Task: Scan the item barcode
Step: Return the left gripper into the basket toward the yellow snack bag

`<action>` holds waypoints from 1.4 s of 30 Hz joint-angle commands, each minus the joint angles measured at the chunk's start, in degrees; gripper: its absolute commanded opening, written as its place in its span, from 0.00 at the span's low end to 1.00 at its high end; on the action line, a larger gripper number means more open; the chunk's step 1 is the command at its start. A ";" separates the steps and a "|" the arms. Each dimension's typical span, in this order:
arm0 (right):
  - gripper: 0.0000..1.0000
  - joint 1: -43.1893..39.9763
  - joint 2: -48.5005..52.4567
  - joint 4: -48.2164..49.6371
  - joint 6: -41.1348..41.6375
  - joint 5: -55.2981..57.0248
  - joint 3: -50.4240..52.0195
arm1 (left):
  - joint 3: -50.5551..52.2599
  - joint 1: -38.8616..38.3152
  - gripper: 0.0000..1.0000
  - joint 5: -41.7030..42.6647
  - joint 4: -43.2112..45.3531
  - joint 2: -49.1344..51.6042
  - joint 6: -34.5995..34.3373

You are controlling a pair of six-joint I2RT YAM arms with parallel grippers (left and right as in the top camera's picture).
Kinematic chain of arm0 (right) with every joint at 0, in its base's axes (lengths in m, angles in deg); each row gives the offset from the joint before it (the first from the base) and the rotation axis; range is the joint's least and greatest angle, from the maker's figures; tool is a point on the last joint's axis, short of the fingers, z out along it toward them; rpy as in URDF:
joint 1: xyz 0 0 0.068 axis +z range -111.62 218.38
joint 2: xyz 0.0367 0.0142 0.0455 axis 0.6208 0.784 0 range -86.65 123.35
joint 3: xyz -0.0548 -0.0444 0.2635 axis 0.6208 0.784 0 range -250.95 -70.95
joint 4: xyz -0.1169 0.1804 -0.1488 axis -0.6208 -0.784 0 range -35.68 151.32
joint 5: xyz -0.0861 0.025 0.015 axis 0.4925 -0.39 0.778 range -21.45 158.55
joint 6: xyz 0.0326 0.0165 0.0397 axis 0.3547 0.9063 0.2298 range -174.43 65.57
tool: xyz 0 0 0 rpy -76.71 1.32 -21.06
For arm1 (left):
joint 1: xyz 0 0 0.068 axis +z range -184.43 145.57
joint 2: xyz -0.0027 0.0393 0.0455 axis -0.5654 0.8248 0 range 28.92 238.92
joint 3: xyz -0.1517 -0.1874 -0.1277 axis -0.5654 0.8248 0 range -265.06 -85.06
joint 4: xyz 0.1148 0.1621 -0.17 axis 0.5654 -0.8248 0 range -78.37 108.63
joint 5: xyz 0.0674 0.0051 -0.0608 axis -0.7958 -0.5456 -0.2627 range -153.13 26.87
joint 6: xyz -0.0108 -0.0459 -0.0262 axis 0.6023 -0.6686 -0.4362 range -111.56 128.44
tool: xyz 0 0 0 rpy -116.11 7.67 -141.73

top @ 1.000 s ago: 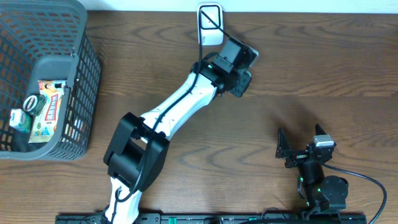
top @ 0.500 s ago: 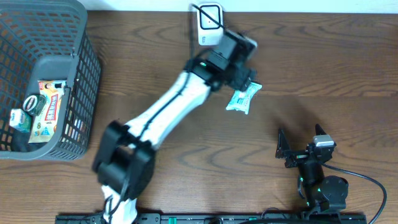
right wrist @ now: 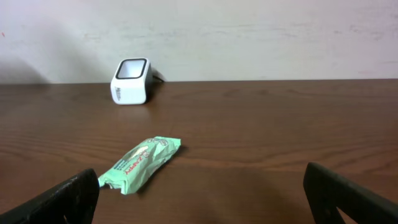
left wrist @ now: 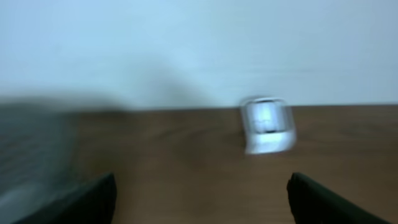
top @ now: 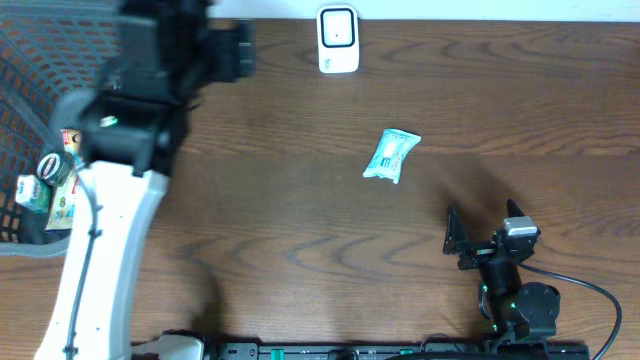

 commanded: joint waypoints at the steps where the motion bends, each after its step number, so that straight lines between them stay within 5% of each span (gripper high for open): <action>1: 0.99 -0.13 -0.31 -0.28 -0.68 0.26 0.07 | -0.50 6.97 0.86 -12.26 -4.85 -0.57 -2.51; 9: 0.99 -0.13 -0.31 -0.28 -0.68 0.26 0.07 | -0.48 25.40 0.94 -13.44 -14.75 3.17 -16.02; 14: 0.99 -0.13 -0.31 -0.28 -0.68 0.24 0.07 | -0.48 34.56 0.94 -0.61 -14.80 5.99 -17.05; 24: 0.99 -0.13 -0.31 -0.28 -0.68 0.24 0.07 | -0.20 39.93 0.94 3.65 -23.69 14.34 -4.76; 29: 0.99 -0.13 -0.31 -0.28 -0.68 0.26 0.07 | 0.63 39.93 0.94 3.67 -27.41 20.41 -3.91; 42: 0.99 -0.13 -0.31 -0.28 -0.68 0.24 0.07 | 7.89 39.28 0.94 5.73 -20.55 32.46 3.39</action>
